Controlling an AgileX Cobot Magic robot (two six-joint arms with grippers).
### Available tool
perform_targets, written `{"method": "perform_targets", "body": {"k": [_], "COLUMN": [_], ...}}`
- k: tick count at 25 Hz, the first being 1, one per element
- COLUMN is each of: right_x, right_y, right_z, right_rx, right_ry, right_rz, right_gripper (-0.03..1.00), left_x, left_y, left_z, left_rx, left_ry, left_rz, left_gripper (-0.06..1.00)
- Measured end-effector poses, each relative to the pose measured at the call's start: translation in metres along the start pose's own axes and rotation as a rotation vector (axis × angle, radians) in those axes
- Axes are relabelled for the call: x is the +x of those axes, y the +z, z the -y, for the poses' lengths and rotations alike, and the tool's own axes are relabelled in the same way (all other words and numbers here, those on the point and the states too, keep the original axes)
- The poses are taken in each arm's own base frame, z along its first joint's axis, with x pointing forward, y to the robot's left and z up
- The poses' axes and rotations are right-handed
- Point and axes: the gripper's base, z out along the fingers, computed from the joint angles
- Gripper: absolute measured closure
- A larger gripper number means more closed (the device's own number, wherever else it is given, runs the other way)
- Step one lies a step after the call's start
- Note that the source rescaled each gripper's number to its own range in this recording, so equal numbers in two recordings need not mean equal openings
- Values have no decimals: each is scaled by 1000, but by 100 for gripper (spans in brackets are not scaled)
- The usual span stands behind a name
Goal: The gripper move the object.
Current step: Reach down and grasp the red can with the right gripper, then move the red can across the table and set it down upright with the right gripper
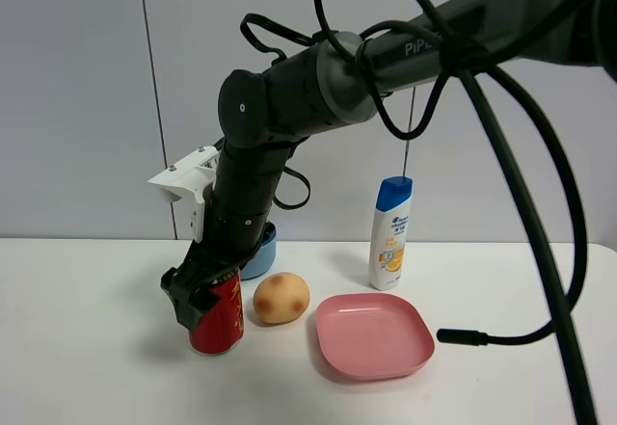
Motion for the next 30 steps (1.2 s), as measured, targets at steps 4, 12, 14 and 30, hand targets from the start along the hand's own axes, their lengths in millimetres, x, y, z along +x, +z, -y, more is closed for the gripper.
{"method": "perform_targets", "body": {"k": [4,12,14,30], "right_x": [0,0,0,-13], "right_y": [3,5,5,-91], "right_z": [1,0,0,-3], "right_rx": [7,2,1,4], "right_ry": [-1,2,6,20], "right_rz": [11,8,9,34], "right_gripper": [16,97,97,97], "left_x": [0,0,0,0], "left_y": [0,0,0,0], "left_z": [0,0,0,0], "left_rx": [0,0,0,0], "left_ry": [0,0,0,0], "left_rz": [0,0,0,0], "left_gripper": [-6,-6,-6,-6]}}
